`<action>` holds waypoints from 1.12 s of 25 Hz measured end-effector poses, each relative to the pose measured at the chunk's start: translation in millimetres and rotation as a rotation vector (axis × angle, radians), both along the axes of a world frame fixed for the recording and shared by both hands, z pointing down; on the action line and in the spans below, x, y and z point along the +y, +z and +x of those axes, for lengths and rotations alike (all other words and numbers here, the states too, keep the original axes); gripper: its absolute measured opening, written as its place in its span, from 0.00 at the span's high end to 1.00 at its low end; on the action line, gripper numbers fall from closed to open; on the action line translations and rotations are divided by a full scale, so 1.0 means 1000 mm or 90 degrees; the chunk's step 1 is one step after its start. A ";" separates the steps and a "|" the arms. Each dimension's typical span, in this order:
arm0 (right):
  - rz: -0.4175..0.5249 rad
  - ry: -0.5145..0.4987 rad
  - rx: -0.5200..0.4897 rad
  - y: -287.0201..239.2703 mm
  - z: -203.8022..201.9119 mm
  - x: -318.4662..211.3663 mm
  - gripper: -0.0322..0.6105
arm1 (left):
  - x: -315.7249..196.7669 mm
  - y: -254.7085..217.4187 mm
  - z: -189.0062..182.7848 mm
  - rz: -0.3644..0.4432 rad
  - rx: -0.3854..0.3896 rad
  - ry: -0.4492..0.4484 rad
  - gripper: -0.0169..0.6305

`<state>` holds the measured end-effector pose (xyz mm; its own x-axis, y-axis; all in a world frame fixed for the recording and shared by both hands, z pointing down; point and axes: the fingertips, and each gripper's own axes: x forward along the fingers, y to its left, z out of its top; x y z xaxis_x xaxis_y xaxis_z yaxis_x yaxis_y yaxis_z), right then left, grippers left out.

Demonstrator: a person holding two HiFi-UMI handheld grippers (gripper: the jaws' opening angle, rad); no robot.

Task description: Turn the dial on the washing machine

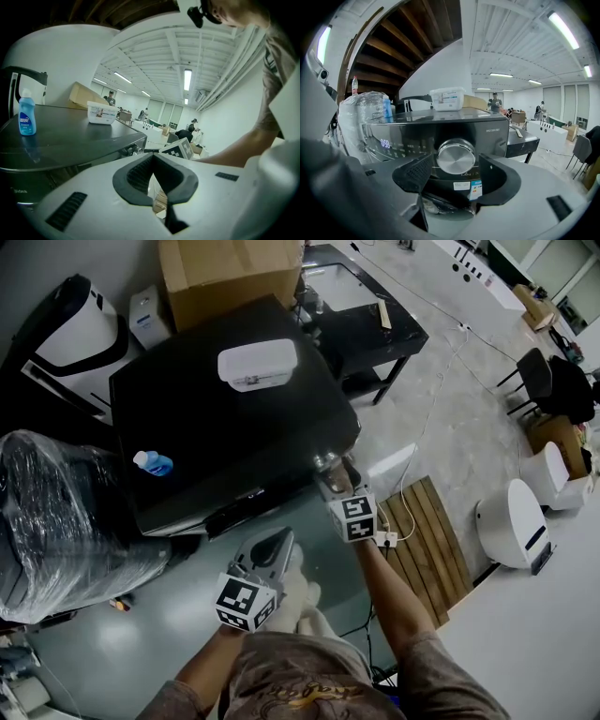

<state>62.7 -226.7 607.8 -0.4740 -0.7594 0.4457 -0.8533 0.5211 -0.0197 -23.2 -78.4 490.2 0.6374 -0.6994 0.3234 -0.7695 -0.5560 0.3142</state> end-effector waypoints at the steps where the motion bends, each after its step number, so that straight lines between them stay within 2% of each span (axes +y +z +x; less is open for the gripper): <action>1: 0.000 0.001 0.007 0.001 0.000 -0.002 0.52 | 0.000 0.000 0.000 -0.001 -0.001 0.000 0.99; 7: -0.007 0.007 0.000 -0.001 -0.002 -0.008 0.54 | -0.003 -0.001 0.000 -0.004 0.000 0.005 0.99; 10: -0.011 0.011 -0.028 0.001 -0.001 -0.010 0.54 | -0.005 0.001 0.000 -0.004 -0.001 0.007 0.99; 28: -0.154 0.083 -0.350 0.004 0.008 -0.012 0.55 | -0.009 0.006 -0.008 -0.015 -0.009 0.001 0.99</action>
